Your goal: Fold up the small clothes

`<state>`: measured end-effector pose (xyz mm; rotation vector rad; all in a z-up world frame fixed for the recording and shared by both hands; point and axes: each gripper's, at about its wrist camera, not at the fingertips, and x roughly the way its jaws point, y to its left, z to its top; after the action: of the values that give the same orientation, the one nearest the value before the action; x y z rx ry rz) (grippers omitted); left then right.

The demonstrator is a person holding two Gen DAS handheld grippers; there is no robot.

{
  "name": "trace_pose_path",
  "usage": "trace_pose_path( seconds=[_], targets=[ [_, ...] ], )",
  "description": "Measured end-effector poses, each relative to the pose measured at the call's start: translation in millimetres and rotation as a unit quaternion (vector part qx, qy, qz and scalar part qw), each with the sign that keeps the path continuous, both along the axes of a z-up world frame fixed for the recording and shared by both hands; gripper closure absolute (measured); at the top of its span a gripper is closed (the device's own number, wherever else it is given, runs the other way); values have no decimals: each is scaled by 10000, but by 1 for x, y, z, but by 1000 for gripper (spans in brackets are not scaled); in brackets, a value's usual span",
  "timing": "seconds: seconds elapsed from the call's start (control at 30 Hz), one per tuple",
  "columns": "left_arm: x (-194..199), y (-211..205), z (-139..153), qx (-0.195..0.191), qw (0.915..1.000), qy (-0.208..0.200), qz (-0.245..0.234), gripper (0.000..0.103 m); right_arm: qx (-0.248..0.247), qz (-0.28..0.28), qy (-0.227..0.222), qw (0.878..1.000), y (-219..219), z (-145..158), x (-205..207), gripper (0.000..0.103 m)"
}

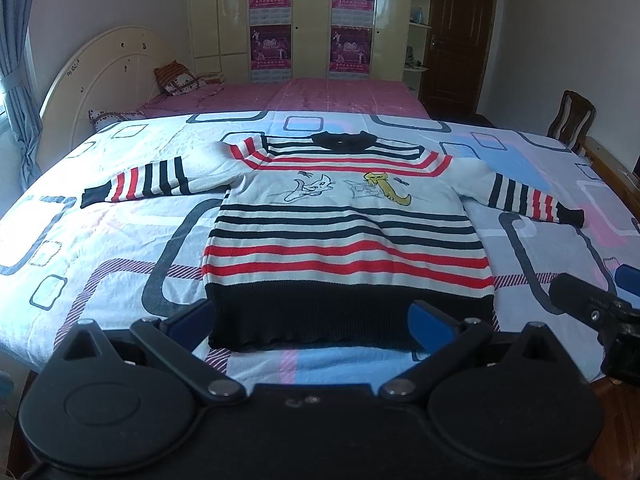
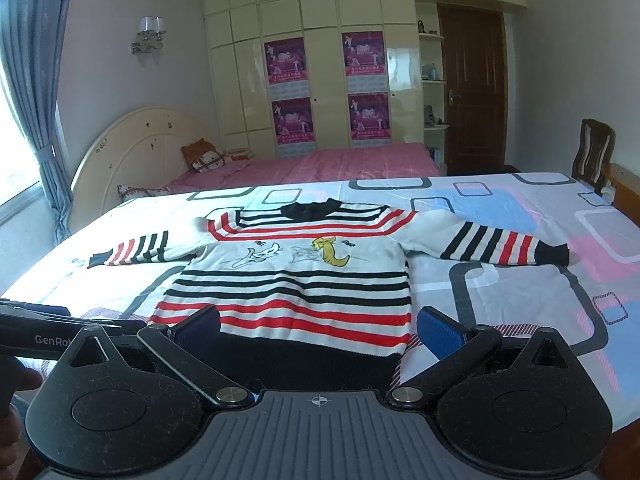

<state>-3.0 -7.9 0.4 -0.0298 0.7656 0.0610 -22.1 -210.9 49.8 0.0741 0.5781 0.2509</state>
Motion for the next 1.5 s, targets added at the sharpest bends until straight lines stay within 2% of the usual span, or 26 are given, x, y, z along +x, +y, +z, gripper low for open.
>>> trace_pose_path(
  seconds=[1.07,1.5],
  targets=[
    [4,3,-2,6,10000,21,12,0,-3,-82,37,10000,4,-6,10,0],
    [20,13,-11,43,9999,123,82,0,-12,-123,108,9999,7,-12,22,0]
  ],
)
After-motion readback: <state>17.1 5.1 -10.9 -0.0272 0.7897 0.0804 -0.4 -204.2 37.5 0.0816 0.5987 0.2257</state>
